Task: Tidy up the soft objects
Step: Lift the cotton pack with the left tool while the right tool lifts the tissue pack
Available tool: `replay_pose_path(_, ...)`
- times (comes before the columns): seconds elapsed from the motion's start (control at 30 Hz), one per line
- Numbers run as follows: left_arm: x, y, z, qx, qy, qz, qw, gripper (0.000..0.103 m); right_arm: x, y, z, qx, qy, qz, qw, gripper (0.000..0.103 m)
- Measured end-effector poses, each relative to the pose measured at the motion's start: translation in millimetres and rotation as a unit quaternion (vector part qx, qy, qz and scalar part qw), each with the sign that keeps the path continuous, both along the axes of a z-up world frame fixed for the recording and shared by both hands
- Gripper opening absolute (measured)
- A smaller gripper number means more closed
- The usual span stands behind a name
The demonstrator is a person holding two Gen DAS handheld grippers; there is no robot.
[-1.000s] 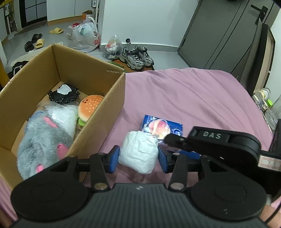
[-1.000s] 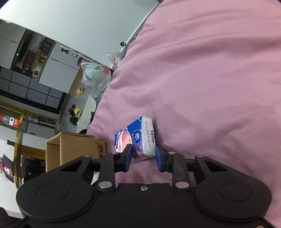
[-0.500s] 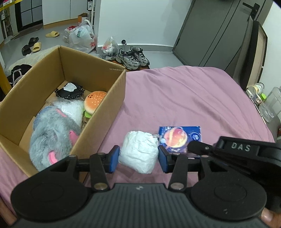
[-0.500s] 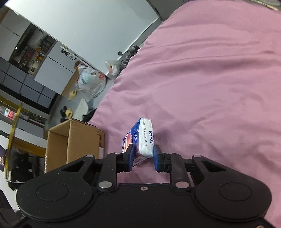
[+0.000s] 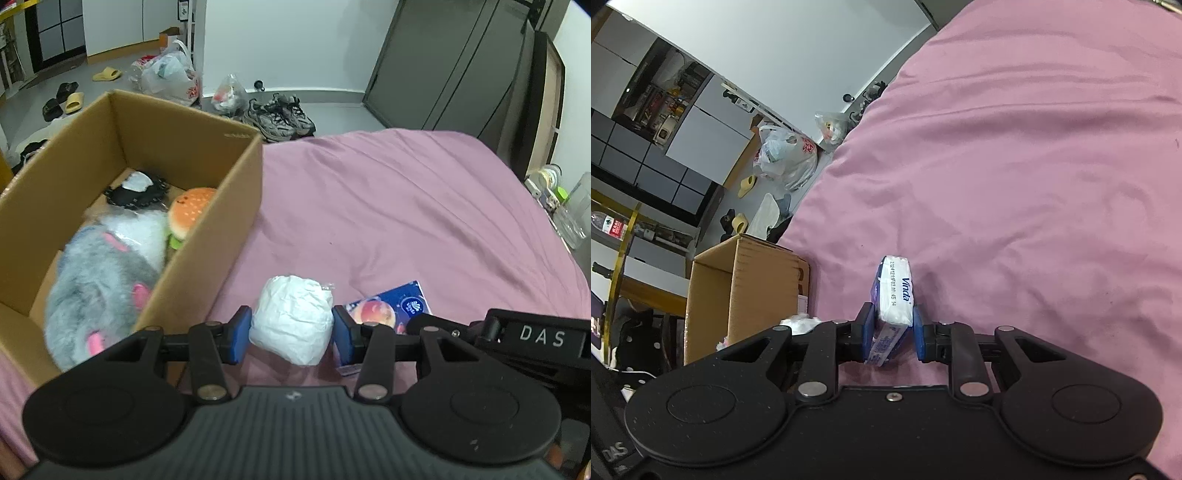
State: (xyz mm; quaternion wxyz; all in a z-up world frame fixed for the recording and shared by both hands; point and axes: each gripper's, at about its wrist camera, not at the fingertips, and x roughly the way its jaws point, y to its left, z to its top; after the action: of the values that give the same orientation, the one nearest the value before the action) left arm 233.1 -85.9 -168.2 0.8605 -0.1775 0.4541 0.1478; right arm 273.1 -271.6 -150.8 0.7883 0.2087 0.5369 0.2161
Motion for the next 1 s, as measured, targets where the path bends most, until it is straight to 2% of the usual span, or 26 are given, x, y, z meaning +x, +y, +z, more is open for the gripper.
replay_pose_path(0.33, 9.0, -0.7, -30.7, -0.012, 0.033, -0.003, 0.9994, 0.046, 4.4, -3.7, -12.7, 0.047, 0.023, 0.006, 0.999, 0.027)
replay_pose_path(0.63, 13.6, -2.5, -32.1, -0.011, 0.033, -0.006, 0.9994, 0.046, 11.7, 3.4, -16.6, 0.036, 0.019, 0.009, 0.999, 0.029)
replay_pose_path(1.0, 8.2, -2.1, -22.2, -0.020, 0.028, -0.019, 0.9992, 0.046, -1.8, -3.5, -7.1, 0.020, -0.004, -0.007, 1.000, 0.021)
